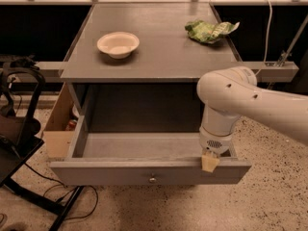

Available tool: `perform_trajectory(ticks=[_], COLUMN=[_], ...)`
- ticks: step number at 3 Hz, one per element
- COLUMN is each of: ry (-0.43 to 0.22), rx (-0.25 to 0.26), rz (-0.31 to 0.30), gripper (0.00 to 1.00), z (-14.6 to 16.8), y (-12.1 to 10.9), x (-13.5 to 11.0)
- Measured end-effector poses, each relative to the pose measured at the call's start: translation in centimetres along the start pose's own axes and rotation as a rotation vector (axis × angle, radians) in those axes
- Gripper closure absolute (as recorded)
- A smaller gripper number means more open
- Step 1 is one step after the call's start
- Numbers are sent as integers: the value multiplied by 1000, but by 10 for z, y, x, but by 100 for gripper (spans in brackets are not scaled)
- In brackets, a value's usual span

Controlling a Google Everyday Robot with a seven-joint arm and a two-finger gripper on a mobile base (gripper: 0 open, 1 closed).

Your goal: Open top drawer

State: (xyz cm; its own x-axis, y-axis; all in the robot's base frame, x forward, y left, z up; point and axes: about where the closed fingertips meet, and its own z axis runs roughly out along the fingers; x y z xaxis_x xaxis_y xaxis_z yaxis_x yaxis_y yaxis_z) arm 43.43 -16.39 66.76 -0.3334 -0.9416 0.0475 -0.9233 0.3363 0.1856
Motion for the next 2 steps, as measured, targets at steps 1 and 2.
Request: perform_trajectory(ticks=[1, 2], ry=[-2, -5], rx=[-16, -34], rz=[7, 15], gripper=[100, 100], z=[-1, -3], y=[10, 20], x=[8, 17])
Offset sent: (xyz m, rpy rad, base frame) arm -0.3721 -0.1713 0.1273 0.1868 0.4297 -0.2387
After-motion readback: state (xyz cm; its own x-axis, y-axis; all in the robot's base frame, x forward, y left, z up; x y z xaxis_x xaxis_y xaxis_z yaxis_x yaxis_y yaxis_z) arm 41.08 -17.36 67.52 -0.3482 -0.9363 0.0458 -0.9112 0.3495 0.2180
